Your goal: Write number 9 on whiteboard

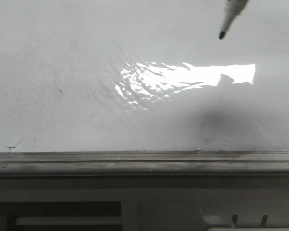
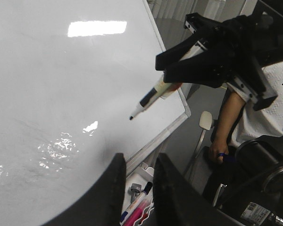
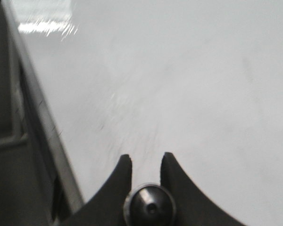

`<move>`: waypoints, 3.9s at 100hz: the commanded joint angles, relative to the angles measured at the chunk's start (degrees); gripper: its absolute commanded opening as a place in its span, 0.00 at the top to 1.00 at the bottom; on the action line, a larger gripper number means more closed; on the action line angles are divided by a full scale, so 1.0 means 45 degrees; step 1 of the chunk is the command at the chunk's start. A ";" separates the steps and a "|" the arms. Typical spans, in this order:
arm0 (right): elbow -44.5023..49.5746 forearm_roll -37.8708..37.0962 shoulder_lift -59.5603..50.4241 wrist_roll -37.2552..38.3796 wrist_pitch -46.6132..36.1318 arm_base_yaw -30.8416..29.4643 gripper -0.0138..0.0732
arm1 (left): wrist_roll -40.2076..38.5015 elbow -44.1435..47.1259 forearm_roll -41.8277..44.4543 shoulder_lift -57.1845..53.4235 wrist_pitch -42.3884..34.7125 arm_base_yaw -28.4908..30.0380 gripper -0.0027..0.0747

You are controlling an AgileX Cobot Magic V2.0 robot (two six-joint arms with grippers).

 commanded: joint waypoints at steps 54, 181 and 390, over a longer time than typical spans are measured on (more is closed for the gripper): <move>0.2171 0.2304 0.2286 0.0028 -0.8135 -0.0716 0.89 | -0.0127 0.0107 -0.0692 0.0095 -0.0427 0.0046 0.82; 0.1677 0.3720 0.2745 -0.0766 -0.2893 -0.1756 0.90 | -0.0127 0.0107 -0.0771 0.0095 -0.0605 0.0046 0.82; -0.0018 0.4362 0.2185 -0.0882 -0.1342 0.3654 0.93 | 0.9286 -0.1756 -0.6455 0.8741 0.5014 0.0046 0.88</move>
